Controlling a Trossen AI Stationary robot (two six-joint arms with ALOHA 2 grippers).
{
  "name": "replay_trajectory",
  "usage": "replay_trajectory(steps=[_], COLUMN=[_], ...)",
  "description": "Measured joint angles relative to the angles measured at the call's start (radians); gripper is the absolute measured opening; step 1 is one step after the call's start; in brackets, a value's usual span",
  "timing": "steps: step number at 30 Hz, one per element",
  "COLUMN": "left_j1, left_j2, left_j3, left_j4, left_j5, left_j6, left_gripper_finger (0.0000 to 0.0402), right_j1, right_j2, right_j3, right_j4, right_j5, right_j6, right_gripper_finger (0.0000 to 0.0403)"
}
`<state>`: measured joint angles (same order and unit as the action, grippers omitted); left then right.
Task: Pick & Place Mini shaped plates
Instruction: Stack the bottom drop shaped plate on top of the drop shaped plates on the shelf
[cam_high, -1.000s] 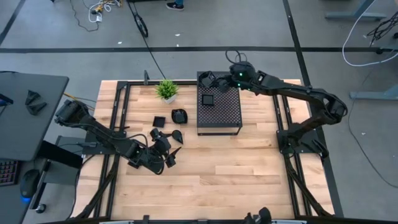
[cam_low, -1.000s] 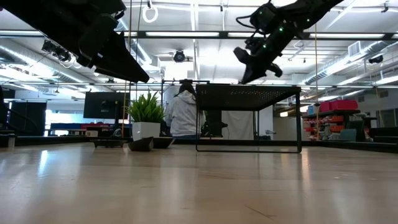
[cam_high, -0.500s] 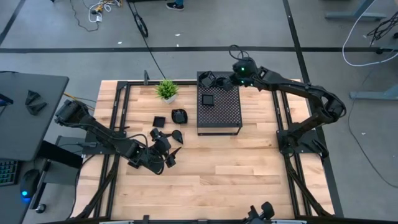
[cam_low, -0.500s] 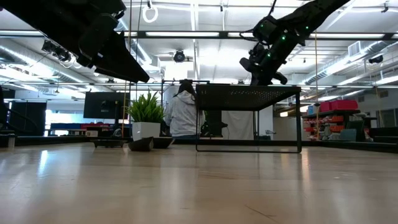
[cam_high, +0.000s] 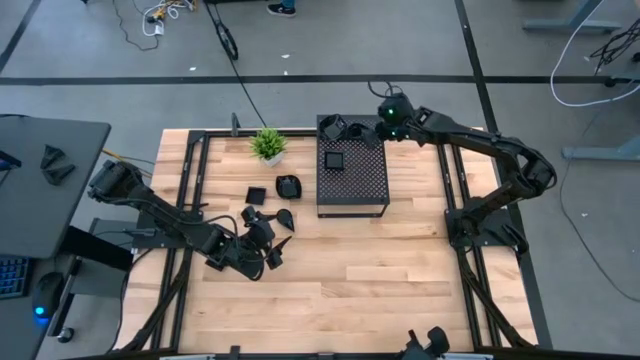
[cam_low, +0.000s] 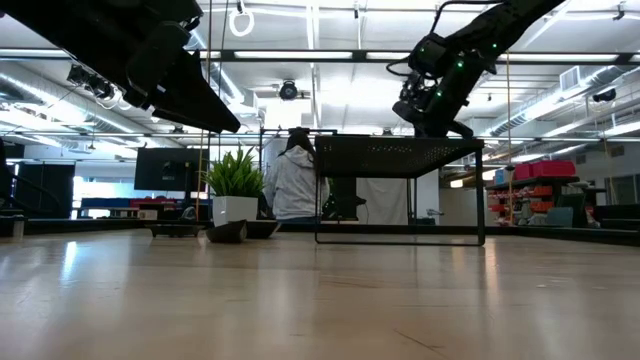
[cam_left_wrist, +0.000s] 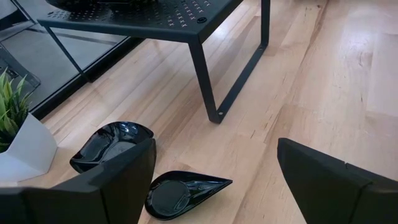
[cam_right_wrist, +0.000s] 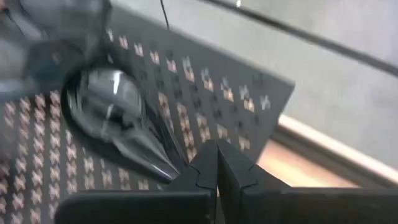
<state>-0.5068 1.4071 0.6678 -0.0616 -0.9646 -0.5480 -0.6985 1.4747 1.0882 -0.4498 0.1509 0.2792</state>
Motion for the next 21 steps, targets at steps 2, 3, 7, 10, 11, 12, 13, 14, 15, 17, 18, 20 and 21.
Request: replay_trajectory(steps=[2, 3, 7, 10, 11, 12, 13, 14, 15, 17, 18, 20, 21], left_j1=[0.0, 0.0, 0.0, 0.0, 0.0, 0.0, 0.0, 0.0, 0.0, 0.0, 0.0, 0.0, 0.0], left_j2=[0.0, 0.0, 0.0, 0.0, 0.0, 0.0, 0.0, 0.0, 0.0, 0.0, 0.0, 0.0, 0.0], left_j3=[0.0, 0.0, 0.0, 0.0, 0.0, 0.0, 0.0, 0.0, 0.0, 0.0, 0.0, 0.0, 0.0], left_j4=[0.0, 0.0, 0.0, 0.0, 0.0, 0.0, 0.0, 0.0, 0.0, 0.0, 0.0, 0.0, 0.0], left_j5=[0.0, 0.0, 0.0, 0.0, 0.0, 0.0, 0.0, 0.0, 0.0, 0.0, 0.0, 0.0, 0.0], left_j6=[0.0, 0.0, 0.0, 0.0, 0.0, 0.0, 0.0, 0.0, 0.0, 0.0, 0.0, 0.0, 0.0], left_gripper_finger=[0.0342, 0.0342, 0.0342, 0.0342, 0.0342, 0.0342, 0.0342, 0.0342, 0.0342, 0.0342, 0.0342, 0.0342, 0.0342], right_j1=[-0.001, -0.001, 0.01, 0.026, 0.033, 0.039, 0.043, 0.043, 0.042, 0.037, 0.033, 0.031, 0.03], right_j2=[0.0, 0.0, -0.001, -0.011, -0.015, -0.019, -0.024, -0.03, -0.036, -0.044, -0.044, -0.044, -0.042], right_j3=[0.0, 0.0, 0.0, 0.0, 0.0, 0.0, 0.0, 0.0, 0.0, 0.0, 0.0, 0.0, 0.0], right_j4=[-0.043, -0.061, -0.096, -0.09, -0.085, -0.084, -0.086, -0.087, -0.087, -0.087, -0.087, -0.083, -0.077], right_j5=[-0.006, -0.012, -0.041, -0.099, -0.108, -0.115, -0.119, -0.119, -0.118, -0.1, -0.08, -0.046, -0.046], right_j6=[0.0, 0.0, 0.0, 0.0, -0.001, -0.003, -0.004, -0.007, -0.005, 0.01, 0.02, 0.032, 0.034], right_gripper_finger=[0.0005, 0.0005, 0.0006, 0.0006, 0.0006, 0.0006, 0.0006, 0.0006, 0.0006, 0.0006, 0.0006, 0.0006, 0.0006])
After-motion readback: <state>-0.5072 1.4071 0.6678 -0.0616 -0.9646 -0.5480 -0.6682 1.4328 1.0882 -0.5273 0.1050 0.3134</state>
